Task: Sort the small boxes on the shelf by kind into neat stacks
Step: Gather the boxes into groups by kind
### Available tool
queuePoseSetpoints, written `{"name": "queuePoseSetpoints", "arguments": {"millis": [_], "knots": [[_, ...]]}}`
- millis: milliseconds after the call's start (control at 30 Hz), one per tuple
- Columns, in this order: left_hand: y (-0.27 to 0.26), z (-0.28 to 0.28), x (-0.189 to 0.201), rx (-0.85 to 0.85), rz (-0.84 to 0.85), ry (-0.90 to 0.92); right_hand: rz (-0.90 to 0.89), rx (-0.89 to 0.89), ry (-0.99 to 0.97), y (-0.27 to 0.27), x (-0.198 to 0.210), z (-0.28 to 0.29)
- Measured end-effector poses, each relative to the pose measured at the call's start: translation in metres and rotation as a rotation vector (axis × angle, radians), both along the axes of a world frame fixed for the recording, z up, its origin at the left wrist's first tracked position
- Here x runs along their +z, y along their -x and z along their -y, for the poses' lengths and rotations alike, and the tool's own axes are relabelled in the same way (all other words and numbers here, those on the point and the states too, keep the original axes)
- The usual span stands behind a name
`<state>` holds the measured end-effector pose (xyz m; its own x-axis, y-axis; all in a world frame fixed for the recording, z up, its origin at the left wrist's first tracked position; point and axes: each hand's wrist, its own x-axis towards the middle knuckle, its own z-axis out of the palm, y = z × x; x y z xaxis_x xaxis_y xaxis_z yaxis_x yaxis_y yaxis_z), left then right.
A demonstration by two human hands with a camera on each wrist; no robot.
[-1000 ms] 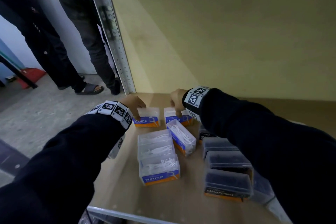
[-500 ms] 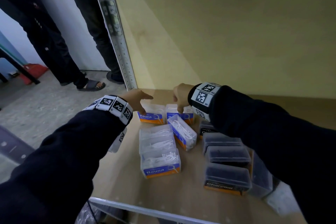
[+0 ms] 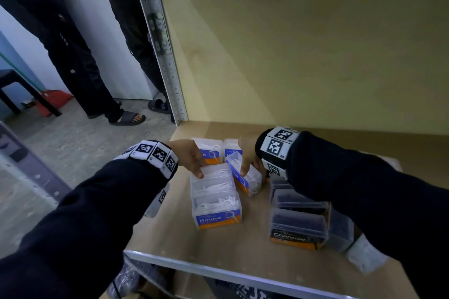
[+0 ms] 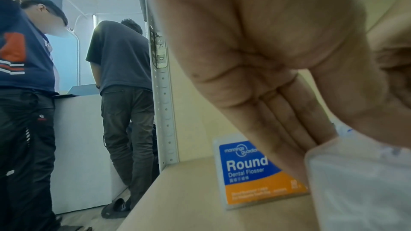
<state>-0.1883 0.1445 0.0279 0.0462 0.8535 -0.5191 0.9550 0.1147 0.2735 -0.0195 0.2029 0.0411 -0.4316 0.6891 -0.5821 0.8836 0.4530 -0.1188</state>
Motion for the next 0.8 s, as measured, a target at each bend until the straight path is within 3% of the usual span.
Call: {"name": "queuePoseSetpoints", "arguments": {"millis": [133, 300, 500, 800], "knots": [[0.001, 0.003, 0.002, 0.017, -0.020, -0.037, -0.020, -0.044, -0.031, -0.001, -0.003, 0.001], [0.007, 0.007, 0.006, 0.043, -0.060, -0.141, -0.052, 0.029, -0.158, -0.001, -0.004, 0.001], [-0.001, 0.011, 0.007, -0.016, -0.103, -0.136, 0.059, 0.075, -0.146, 0.005, -0.001, 0.003], [-0.006, -0.004, 0.007, -0.095, -0.256, -0.243, 0.028, 0.171, -0.284, 0.003, 0.002, -0.002]]}}
